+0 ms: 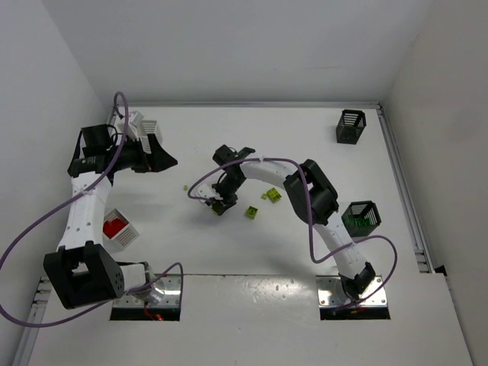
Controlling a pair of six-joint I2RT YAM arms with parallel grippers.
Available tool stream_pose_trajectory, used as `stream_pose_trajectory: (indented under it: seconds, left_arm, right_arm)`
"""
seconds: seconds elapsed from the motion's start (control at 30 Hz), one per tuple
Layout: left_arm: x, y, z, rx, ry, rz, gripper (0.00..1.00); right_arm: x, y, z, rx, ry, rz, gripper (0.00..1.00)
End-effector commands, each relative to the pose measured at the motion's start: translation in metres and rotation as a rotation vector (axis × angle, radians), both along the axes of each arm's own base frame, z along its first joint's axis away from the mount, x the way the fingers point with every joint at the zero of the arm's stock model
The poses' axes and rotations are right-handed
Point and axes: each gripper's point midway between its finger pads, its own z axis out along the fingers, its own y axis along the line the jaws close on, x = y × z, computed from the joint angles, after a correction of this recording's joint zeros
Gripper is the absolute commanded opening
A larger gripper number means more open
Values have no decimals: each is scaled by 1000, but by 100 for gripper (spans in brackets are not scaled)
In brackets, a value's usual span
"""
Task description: Sort the legos into containers by color
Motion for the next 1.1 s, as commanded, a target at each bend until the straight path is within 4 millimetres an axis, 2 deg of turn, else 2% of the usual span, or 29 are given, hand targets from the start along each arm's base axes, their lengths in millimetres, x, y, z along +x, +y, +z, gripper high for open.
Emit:
stream_pose_trajectory:
  seconds: [0.0, 0.07, 0.13, 0.2, 0.23, 0.27, 0.3, 0.33, 0.37, 0.43, 0.47, 0.57, 0.6, 0.67, 0.77, 0.87, 0.9, 0.93, 0.97, 1.03, 1.07]
  left_arm:
    - [-14, -5, 4, -25, -18, -7, 96]
    - [-20, -10, -4, -53, 3, -23, 96]
    - [-28, -18, -5, -85, 5, -60, 96]
    - [-39, -29, -9, -153, 33, -114, 96]
    - [-38, -31, -7, -177, 27, -122, 96]
    - [-43, -41, -11, -208, 43, -155, 96]
    - [-42, -44, -11, -218, 45, -157, 96]
    - [-39, -50, -11, -221, 43, -175, 94]
    - [-39, -53, -16, -226, 62, -187, 94]
    - [-34, -62, -11, -227, 59, -218, 91]
    - [-31, -64, -10, -232, 60, -224, 91]
    - [-18, -71, -4, -257, 69, -230, 88]
    - [-14, -74, -6, -267, 85, -234, 86]
    - [-8, -79, 6, -299, 80, -251, 85]
    - [-3, -80, 11, -315, 79, -257, 84]
    - [-1, -80, 16, -311, 61, -260, 84]
    - [0, -80, 19, -303, 45, -265, 84]
    - [0, -80, 19, -303, 45, -265, 84]
    - [3, -78, 19, -280, 27, -261, 84]
    - [10, -74, 22, -249, 8, -245, 84]
    - [12, -73, 24, -235, -4, -243, 84]
  right_arm:
    - [0, 0, -8, -25, 20, -13, 26]
    - [17, 0, 5, -8, 23, -101, 21]
    - [29, 5, 34, 33, 73, -225, 19]
    - [42, -1, 55, 79, 111, -341, 17]
    - [60, 11, 101, 195, 95, -443, 15]
    - [58, 2, 101, 179, 181, -580, 12]
    - [64, 6, 118, 237, 177, -633, 11]
    - [71, 9, 154, 360, 126, -667, 11]
    - [70, 10, 169, 393, 167, -716, 10]
    - [70, 9, 199, 475, 162, -748, 9]
    - [69, 9, 206, 491, 172, -756, 7]
    - [54, 12, 224, 537, 193, -747, 6]
    - [50, 10, 220, 536, 194, -748, 6]
    - [49, 9, 230, 563, 179, -740, 6]
    - [51, 6, 222, 534, 216, -799, 5]
    - [70, -7, 221, 519, 261, -969, 0]
    - [96, -26, 220, 515, 219, -1096, 0]
    - [106, -36, 216, 505, 203, -1159, 0]
    - [118, -49, 221, 514, 192, -1235, 0]
    - [154, -91, 222, 527, 109, -1421, 0]
    - [166, -107, 222, 531, 91, -1482, 0]
